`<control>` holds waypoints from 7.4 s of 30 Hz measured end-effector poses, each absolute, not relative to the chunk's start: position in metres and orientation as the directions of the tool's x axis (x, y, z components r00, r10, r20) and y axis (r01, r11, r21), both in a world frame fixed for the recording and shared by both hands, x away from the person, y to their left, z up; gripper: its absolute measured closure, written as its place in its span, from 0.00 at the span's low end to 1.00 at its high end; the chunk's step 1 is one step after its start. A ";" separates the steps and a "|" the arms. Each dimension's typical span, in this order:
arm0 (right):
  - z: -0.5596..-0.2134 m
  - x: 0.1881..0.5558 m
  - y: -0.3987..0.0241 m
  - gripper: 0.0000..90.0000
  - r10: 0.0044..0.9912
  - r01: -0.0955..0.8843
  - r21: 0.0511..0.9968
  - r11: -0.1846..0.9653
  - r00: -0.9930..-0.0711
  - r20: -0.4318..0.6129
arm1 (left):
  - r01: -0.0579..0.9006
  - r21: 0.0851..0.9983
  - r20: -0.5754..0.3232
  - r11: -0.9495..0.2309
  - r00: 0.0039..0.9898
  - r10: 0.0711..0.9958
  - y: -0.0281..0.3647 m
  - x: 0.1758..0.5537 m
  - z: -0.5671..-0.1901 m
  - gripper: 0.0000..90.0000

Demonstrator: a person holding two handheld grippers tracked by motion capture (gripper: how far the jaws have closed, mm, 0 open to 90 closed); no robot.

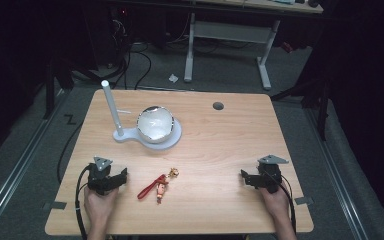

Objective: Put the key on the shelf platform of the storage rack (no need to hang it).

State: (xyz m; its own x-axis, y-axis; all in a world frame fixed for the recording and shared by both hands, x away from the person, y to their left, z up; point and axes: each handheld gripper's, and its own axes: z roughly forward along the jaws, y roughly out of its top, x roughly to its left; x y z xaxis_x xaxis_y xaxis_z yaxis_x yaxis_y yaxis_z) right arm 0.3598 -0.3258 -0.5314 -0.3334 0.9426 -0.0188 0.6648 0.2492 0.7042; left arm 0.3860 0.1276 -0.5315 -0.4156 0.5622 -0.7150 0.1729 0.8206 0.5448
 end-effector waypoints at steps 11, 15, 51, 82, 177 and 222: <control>-0.531 0.360 -0.326 0.17 0.942 0.664 0.705 0.251 -0.335 -0.020 | 0.200 0.538 -0.725 0.819 -0.387 0.570 0.122 0.382 -0.518 0.31; -0.531 0.360 -0.326 0.17 0.942 0.664 0.705 0.251 -0.335 -0.020 | 0.208 0.532 -0.731 0.821 -0.377 0.569 0.120 0.382 -0.514 0.31; -0.531 0.360 -0.326 0.17 0.942 0.664 0.704 0.250 -0.334 -0.019 | 0.388 0.459 -0.775 0.799 -0.265 0.574 0.073 0.352 -0.479 0.24; -0.531 0.360 -0.326 0.17 0.942 0.664 0.705 0.251 -0.336 -0.020 | 0.513 0.503 -0.692 0.695 -0.242 0.680 0.019 0.324 -0.512 0.22; -0.531 0.360 -0.326 0.17 0.942 0.664 0.705 0.251 -0.335 -0.019 | 0.464 0.458 -0.780 0.759 -0.201 0.593 0.058 0.363 -0.423 0.70; -0.531 0.359 -0.326 0.17 0.942 0.664 0.704 0.250 -0.335 -0.019 | 0.497 0.459 -0.779 0.736 -0.173 0.603 0.029 0.433 -0.382 0.70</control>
State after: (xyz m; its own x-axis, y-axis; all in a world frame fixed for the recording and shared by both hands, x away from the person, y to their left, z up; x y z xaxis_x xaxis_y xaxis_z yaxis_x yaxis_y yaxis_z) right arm 0.3595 -0.3260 -0.5314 -0.3353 0.9419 -0.0186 0.6642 0.2503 0.7044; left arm 0.4333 0.0292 -0.3824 -0.1734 0.6027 -0.7789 0.4967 0.7364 0.4593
